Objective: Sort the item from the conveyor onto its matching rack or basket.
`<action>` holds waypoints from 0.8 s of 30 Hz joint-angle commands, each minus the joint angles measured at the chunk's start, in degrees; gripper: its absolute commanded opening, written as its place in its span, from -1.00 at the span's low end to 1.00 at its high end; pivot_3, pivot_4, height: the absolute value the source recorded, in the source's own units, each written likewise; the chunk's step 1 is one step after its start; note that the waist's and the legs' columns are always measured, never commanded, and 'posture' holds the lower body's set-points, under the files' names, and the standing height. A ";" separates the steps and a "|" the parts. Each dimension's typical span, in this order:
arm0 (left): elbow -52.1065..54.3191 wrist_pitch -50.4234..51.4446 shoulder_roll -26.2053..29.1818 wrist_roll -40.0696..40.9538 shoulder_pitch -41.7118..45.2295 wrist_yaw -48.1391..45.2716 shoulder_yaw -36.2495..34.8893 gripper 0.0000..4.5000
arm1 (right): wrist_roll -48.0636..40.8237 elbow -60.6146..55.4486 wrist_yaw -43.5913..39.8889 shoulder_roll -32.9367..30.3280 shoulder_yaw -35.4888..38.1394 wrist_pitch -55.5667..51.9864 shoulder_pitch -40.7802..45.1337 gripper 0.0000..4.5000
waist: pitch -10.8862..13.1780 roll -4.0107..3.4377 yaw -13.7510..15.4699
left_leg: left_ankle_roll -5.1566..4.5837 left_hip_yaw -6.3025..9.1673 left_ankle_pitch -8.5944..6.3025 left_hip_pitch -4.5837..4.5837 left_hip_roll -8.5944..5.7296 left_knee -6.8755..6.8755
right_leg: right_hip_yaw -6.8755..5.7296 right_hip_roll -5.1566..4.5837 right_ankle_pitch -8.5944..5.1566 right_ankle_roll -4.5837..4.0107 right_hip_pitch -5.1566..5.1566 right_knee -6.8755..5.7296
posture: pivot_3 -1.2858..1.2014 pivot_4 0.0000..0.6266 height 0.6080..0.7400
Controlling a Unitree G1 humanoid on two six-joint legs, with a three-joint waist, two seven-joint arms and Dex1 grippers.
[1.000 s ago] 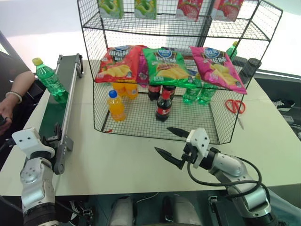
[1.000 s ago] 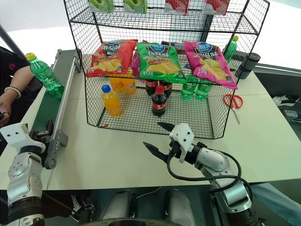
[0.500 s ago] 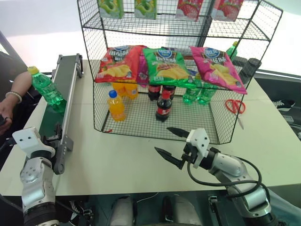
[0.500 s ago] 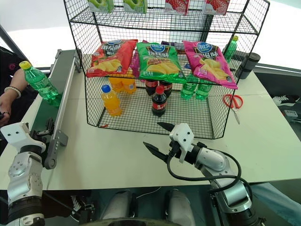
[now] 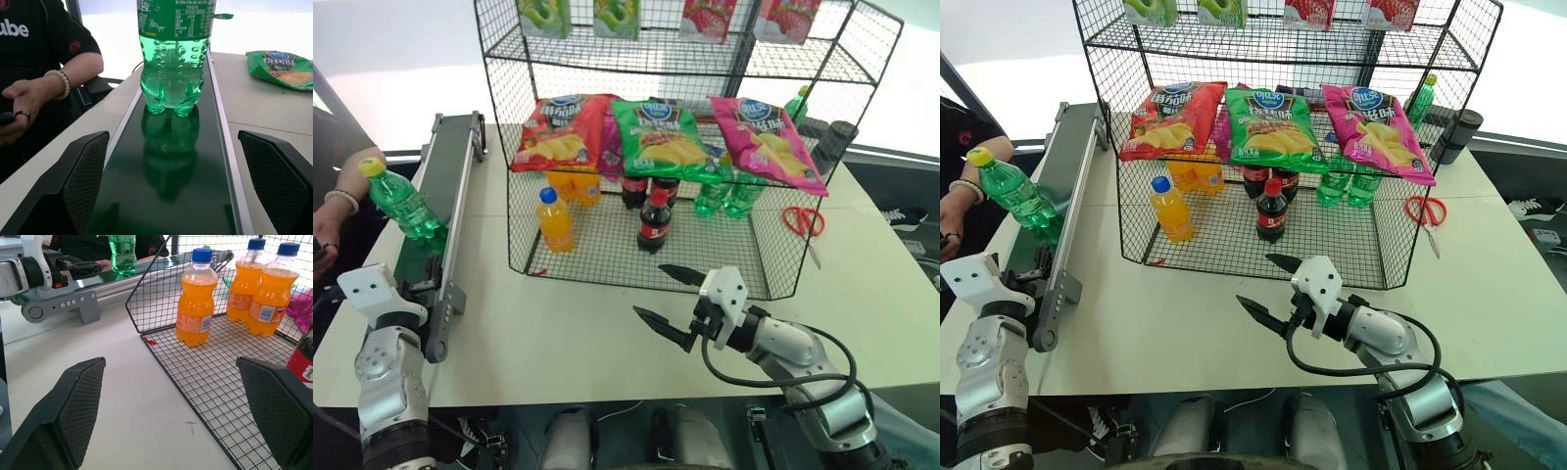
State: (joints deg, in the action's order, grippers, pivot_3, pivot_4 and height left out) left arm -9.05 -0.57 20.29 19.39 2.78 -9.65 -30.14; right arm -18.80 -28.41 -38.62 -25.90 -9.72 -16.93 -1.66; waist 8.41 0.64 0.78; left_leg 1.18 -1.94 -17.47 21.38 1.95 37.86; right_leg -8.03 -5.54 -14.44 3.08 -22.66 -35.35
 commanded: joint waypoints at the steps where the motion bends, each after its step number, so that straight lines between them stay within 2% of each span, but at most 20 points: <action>1: 0.55 -1.50 0.89 0.35 0.71 0.03 -1.06 1.00 | -0.51 -2.20 0.12 0.28 0.14 0.35 0.69 0.98 | 0.00 0.00 0.00 | 0.00 0.00 0.00 0.00 0.00 0.00 | 0.00 0.00 0.00 0.00 0.00 0.00 | 0.03 -0.52 0.93; 24: -0.86 -3.26 1.84 -0.99 1.67 2.54 -1.56 1.00 | -0.79 -1.05 -0.39 0.35 0.33 0.56 0.95 0.98 | 0.02 -0.01 0.00 | 0.00 0.00 0.00 0.01 0.00 -0.04 | -0.02 -0.01 0.00 0.00 -0.01 0.05 | 0.03 -0.52 0.93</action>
State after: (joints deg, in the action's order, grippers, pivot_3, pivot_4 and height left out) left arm -10.55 -2.13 21.09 18.69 3.95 -7.43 -30.47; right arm -18.84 -28.42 -38.71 -25.89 -9.73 -17.21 -1.08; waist 8.43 0.63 0.77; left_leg 1.18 -1.94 -17.47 21.38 1.95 37.82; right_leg -8.05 -5.55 -14.44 3.09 -22.67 -35.31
